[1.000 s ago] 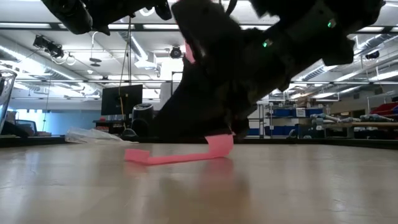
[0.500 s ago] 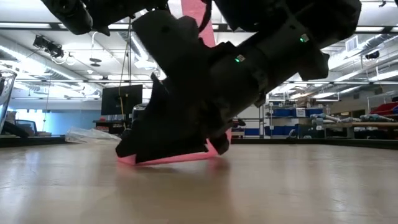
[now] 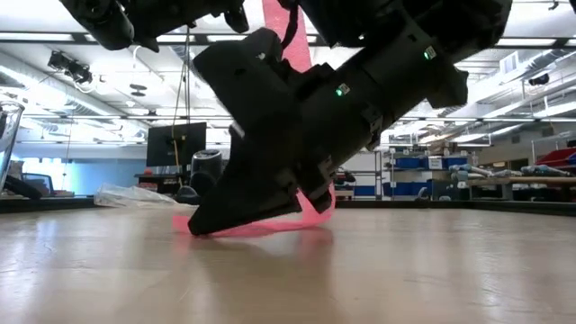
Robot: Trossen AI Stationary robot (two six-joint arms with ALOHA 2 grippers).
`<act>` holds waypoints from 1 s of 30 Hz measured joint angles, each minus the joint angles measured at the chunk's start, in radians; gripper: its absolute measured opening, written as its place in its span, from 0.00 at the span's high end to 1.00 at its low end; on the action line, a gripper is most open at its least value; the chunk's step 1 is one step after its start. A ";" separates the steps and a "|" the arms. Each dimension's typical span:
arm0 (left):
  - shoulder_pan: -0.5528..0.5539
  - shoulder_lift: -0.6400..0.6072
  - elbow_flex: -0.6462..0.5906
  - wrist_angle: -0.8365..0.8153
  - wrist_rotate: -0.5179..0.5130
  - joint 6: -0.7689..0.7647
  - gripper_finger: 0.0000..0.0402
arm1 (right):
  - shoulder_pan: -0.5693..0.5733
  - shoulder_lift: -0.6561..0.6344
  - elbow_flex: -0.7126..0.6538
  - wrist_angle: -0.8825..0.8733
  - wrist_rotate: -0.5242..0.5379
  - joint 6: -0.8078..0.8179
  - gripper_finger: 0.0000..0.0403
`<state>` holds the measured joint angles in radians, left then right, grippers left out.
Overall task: Roll bandage
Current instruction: Roll the pink bandage
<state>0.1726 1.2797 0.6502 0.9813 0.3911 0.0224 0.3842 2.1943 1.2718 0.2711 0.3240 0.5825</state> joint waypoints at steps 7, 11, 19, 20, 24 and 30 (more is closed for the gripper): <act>0.021 0.000 0.000 -0.016 -0.016 0.016 1.00 | 0.078 -0.229 0.001 -0.108 0.019 -0.134 0.99; 0.041 0.000 0.000 -0.047 -0.030 0.023 1.00 | 0.137 -0.387 0.014 -0.200 0.119 -0.228 1.00; 0.050 0.004 0.000 -0.119 -0.047 0.058 1.00 | 0.218 -0.546 0.240 -0.467 0.353 -0.495 1.00; 0.050 0.004 0.000 -0.131 -0.050 0.065 1.00 | 0.223 -0.552 0.283 -0.491 0.383 -0.528 1.00; 0.050 0.004 0.000 -0.155 -0.054 0.084 1.00 | 0.227 -0.554 0.464 -0.619 0.470 -0.685 1.00; 0.050 0.004 0.000 -0.182 -0.053 0.085 1.00 | 0.214 -0.554 0.722 -0.660 0.554 -0.940 1.00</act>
<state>0.2226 1.2835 0.6502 0.7997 0.3378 0.1074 0.5983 1.6405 1.9942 -0.3893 0.8780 -0.3574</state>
